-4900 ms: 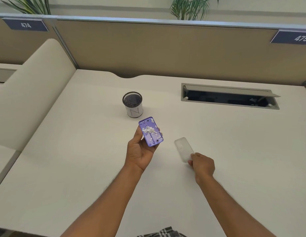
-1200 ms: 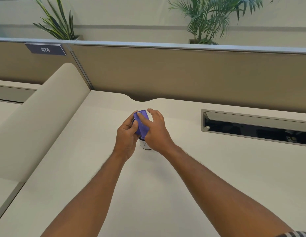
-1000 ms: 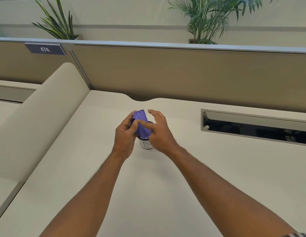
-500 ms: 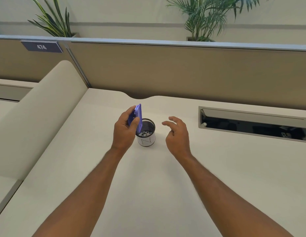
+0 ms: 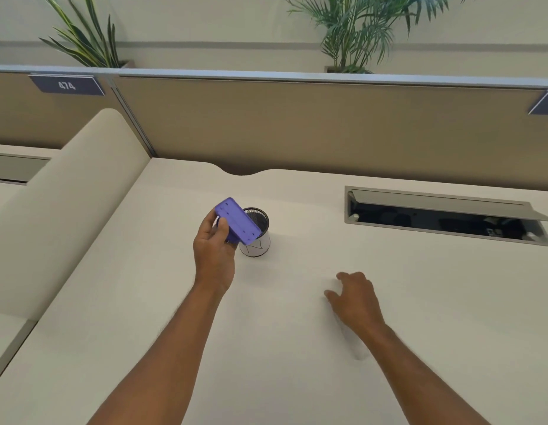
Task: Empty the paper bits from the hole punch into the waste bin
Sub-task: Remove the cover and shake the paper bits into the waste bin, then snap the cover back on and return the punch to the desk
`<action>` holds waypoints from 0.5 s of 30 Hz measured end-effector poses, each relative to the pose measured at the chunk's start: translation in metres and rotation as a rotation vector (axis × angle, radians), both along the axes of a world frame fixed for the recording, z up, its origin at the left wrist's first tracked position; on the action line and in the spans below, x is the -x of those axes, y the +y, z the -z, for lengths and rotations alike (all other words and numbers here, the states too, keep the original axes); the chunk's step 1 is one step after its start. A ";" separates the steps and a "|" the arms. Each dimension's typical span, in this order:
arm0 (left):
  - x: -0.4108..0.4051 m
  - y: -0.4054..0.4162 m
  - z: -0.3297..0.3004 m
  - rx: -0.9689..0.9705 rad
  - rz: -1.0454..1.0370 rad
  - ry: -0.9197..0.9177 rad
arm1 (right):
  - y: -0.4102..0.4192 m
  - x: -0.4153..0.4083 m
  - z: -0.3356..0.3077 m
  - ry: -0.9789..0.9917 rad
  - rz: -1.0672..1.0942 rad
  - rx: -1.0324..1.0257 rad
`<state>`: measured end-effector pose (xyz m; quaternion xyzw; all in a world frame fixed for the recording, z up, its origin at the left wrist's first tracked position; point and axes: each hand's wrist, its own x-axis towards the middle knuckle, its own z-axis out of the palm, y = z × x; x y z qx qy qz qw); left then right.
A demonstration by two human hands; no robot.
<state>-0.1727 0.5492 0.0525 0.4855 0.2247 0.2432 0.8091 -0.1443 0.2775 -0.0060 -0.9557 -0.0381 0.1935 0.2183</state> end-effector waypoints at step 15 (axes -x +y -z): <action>0.079 -0.093 0.033 0.368 0.226 0.082 | -0.030 0.072 0.000 0.020 -0.091 0.184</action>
